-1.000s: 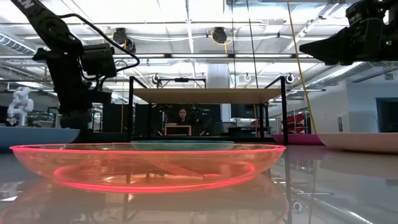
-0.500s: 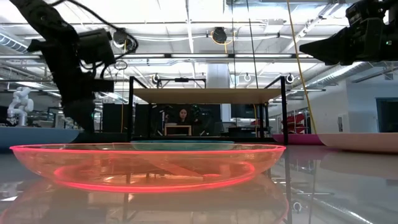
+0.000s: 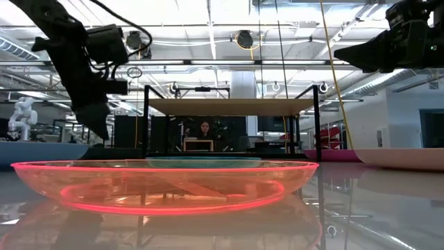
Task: Place and stack plates onto a shelf
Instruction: Put the black plate on the shelf
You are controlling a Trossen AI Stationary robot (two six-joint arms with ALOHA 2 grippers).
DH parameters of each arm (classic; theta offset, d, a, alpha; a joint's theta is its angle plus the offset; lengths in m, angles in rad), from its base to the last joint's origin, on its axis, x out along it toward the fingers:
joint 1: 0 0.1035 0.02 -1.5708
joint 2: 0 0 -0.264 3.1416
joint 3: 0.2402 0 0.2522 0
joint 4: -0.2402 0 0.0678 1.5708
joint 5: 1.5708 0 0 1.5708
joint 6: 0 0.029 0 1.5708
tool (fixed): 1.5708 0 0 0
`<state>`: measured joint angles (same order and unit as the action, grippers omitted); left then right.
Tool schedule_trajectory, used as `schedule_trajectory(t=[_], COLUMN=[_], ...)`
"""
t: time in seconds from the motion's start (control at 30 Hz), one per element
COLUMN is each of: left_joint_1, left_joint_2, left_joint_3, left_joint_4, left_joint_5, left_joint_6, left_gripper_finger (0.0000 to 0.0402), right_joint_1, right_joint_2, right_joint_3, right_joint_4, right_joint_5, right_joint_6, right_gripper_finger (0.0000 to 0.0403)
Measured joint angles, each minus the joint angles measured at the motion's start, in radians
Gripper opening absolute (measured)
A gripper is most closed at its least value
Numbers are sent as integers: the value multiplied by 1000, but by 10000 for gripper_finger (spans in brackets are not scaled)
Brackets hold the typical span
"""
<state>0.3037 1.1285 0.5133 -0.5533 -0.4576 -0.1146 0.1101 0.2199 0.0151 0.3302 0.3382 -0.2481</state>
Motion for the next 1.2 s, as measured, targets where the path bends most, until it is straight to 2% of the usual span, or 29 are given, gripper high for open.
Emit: schedule_trajectory(t=[0.23, 0.47, 0.6, 1.07, 1.2], left_joint_1=[72, 101, 100, 102, 97], left_joint_2=[117, 231, 262, 266, 256], left_joint_3=[0, 1, 3, -2, -1], left_joint_4=[13, 54, 57, 76, 76], left_joint_5=[-40, -45, -47, -58, -55], left_joint_6=[7, 7, 7, 18, 17], left_gripper_finger=[188, 199, 169, 18, 13], right_joint_1=[0, 0, 0, 0, 0], right_joint_2=[0, 0, 0, 0, 0], right_joint_3=[0, 0, 0, 0, 0], right_joint_4=[0, -1, -1, -1, -1], right_joint_5=[0, 0, 0, 0, 0], right_joint_6=[0, 0, 0, 0, 0], right_gripper_finger=[50, 50, 50, 50, 50])
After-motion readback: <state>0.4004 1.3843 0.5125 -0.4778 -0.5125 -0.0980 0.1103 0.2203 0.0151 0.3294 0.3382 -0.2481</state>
